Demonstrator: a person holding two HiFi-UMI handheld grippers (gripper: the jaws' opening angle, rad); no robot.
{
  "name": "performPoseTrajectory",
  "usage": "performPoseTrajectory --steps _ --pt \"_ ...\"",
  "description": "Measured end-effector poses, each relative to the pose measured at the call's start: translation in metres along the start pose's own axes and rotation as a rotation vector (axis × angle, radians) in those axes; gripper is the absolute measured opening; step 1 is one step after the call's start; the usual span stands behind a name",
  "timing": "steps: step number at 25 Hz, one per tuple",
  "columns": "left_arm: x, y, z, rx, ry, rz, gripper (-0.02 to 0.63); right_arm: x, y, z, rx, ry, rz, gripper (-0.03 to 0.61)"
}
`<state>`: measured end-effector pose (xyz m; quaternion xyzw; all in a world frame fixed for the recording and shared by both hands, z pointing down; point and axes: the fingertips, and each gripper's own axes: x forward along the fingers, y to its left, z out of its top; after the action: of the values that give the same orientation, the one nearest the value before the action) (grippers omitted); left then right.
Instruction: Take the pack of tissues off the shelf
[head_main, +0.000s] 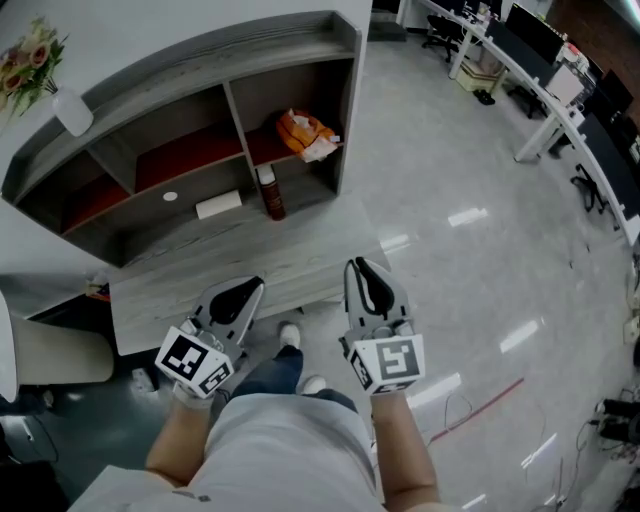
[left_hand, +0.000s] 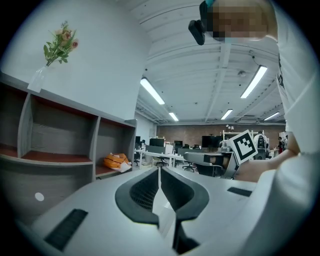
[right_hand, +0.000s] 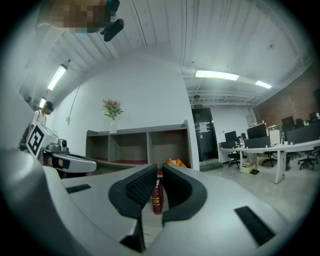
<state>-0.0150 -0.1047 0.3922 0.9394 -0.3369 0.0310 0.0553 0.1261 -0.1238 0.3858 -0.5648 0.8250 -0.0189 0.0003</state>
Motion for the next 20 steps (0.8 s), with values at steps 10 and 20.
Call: performPoseTrajectory --steps 10,20 --pt "0.052 0.077 0.008 0.005 0.005 0.002 0.026 0.102 -0.036 -0.009 -0.006 0.025 -0.011 0.025" --pt "0.075 0.146 -0.001 -0.008 0.033 0.009 0.026 0.201 -0.057 -0.033 -0.014 0.071 -0.015 0.025"
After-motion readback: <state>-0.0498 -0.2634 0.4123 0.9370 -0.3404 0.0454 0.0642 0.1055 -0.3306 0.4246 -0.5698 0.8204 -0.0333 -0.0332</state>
